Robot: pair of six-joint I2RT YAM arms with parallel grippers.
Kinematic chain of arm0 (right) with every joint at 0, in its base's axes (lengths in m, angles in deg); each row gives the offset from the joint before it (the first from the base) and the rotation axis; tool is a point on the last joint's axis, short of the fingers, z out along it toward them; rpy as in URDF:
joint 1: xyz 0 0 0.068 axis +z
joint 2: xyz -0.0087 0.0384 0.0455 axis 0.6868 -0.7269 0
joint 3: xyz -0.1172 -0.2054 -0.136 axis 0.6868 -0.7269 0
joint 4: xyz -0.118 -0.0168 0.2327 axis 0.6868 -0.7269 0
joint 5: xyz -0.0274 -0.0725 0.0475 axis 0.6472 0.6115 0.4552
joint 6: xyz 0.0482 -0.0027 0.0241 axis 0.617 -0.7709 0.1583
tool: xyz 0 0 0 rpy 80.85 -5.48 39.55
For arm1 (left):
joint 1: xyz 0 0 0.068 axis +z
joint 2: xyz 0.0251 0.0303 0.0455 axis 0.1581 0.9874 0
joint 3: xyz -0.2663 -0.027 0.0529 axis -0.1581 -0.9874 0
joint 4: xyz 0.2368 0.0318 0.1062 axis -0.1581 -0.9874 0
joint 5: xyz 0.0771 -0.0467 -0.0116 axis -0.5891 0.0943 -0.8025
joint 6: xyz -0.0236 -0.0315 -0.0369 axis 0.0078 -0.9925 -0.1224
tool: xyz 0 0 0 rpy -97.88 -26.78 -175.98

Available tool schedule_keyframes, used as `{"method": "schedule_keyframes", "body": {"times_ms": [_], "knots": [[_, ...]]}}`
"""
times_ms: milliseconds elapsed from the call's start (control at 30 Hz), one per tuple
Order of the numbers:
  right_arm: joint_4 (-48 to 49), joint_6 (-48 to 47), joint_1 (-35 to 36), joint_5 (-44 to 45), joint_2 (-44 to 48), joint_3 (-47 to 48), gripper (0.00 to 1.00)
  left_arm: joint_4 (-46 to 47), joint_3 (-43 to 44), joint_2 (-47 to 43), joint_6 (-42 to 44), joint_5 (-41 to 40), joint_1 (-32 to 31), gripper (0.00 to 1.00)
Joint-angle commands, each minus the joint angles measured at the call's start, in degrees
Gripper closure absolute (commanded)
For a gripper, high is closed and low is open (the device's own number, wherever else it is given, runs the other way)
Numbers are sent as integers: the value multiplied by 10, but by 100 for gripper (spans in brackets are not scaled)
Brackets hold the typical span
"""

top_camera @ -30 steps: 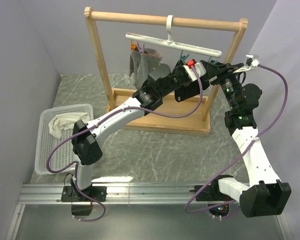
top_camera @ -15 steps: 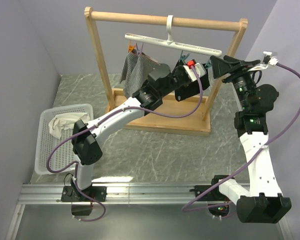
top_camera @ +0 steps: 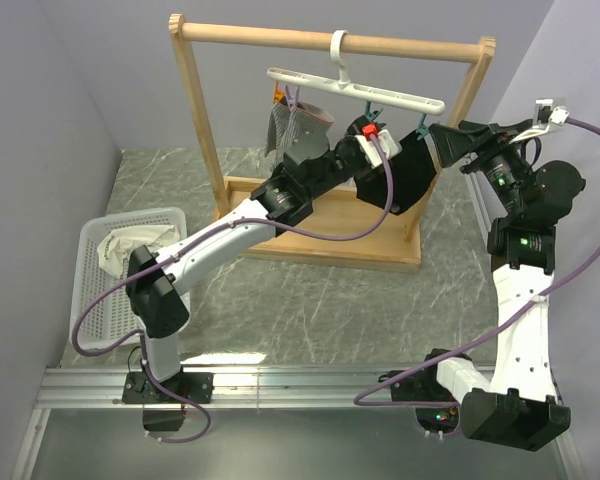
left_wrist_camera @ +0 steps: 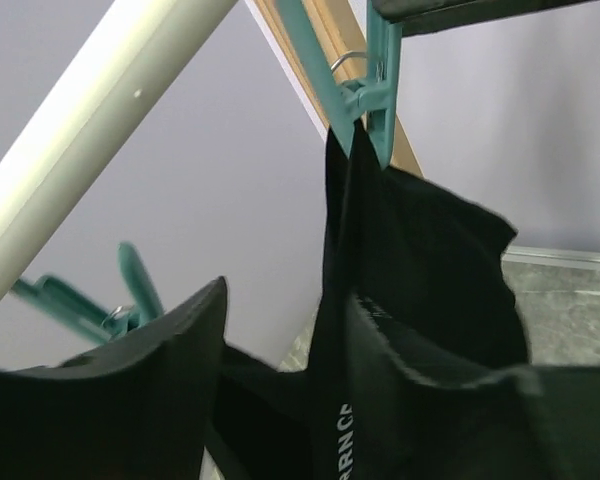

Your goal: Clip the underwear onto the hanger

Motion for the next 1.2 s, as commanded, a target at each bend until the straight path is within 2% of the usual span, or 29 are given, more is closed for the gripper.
{"method": "schedule_keyframes", "body": {"times_ms": [0, 33, 167, 267, 333, 500, 567, 667, 733, 833, 967, 1000, 1100, 1167], "knots": [[-28, -23, -15, -44, 6, 34, 8, -9, -18, -53, -29, -7, 2, 44], [-34, -27, -20, -49, 9, 38, 8, -15, -24, -66, -34, -11, 2, 38], [-92, -63, -27, -81, 10, 56, 5, -42, -62, -105, -69, -33, 3, 26], [-132, -88, -30, -89, 18, 66, 4, -59, -86, -139, -113, -49, 5, 21], [-150, -102, -30, -90, 28, 68, 4, -76, -108, -168, -142, -51, 9, 14], [-214, -144, -31, -83, 58, 60, 3, -95, -184, -241, -172, -40, 19, 2], [-244, -166, -31, -81, 74, 56, 3, -109, -198, -272, -203, -32, 30, 1], [-288, -200, -31, -71, 93, 50, 3, -165, -215, -305, -292, 0, 82, 1], [-308, -214, -32, -70, 100, 46, 2, -184, -221, -325, -352, 22, 145, 1], [-346, -236, -31, -66, 100, 38, 2, -204, -257, -358, -386, 44, 234, 1], [-373, -262, -31, -40, 94, 10, 1, -286, -294, -381, -416, 62, 348, 1], [-376, -265, -31, -33, 92, -4, 1, -305, -295, -385, -423, 84, 394, 1], [-397, -297, -27, -3, 86, -33, 0, -401, -278, -377, -405, 107, 456, 1], [-408, -327, -20, 19, 88, -54, 0, -444, -267, -372, -370, 73, 460, 1]]}}
